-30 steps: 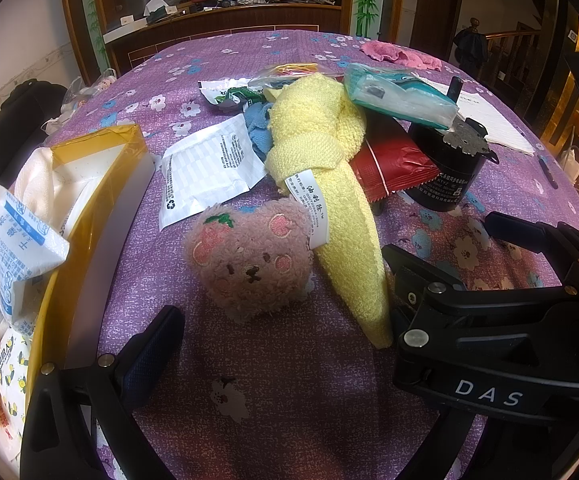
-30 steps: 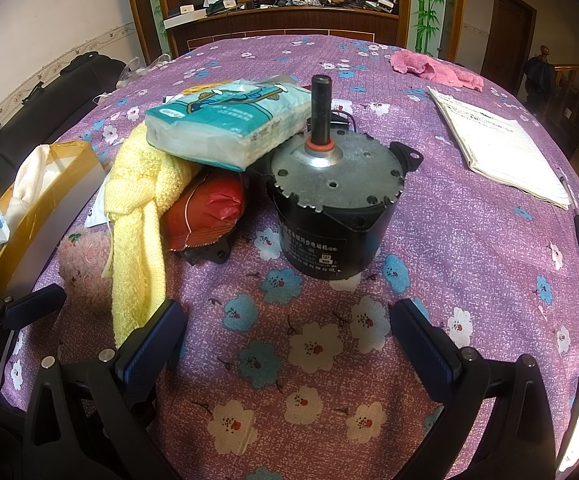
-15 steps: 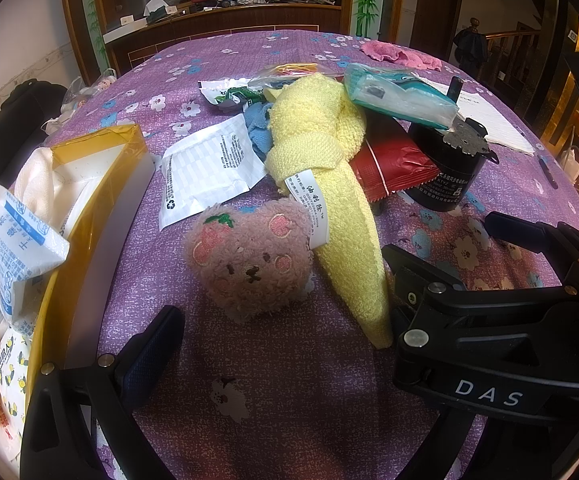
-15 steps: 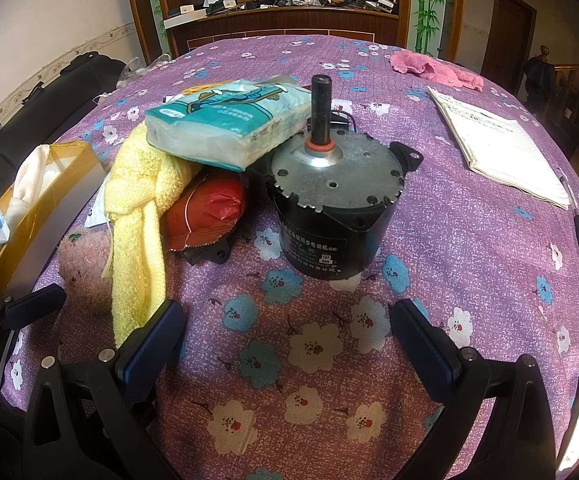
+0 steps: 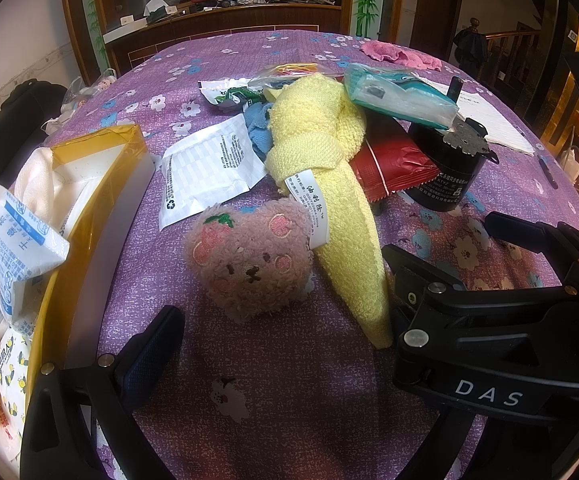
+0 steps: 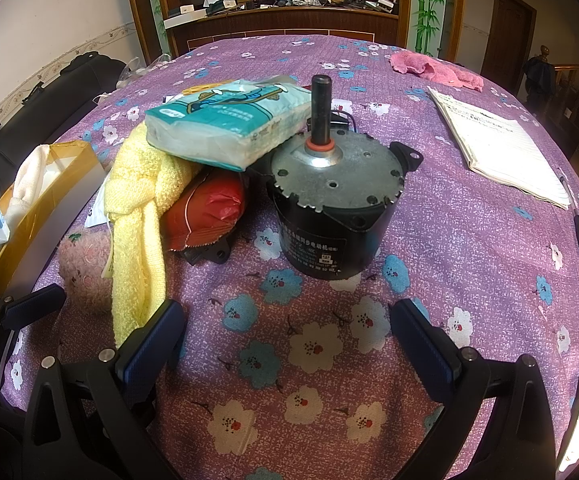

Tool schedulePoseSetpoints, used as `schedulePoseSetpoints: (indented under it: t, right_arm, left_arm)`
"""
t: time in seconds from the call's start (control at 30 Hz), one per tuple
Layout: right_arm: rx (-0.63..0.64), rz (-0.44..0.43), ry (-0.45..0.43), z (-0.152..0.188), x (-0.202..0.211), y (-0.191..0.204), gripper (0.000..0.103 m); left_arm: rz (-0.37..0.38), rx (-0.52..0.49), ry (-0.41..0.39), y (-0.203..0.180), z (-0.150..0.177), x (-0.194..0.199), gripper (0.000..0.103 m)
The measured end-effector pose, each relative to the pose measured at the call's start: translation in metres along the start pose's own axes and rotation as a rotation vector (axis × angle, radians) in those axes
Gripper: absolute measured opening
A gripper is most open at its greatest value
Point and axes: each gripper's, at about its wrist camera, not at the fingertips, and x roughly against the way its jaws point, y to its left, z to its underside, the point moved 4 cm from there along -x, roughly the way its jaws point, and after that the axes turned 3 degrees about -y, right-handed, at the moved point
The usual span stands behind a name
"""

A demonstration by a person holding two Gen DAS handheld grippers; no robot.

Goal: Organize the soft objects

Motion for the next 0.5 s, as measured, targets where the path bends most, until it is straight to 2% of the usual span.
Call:
schedulePoseSetpoints:
  t: [0.5]
  right_arm:
    - [0.000,0.000,0.000,0.0000,0.0001,0.0001,0.103]
  left_arm:
    - [0.000,0.000,0.000,-0.0002,-0.0006,-0.0010,0.102]
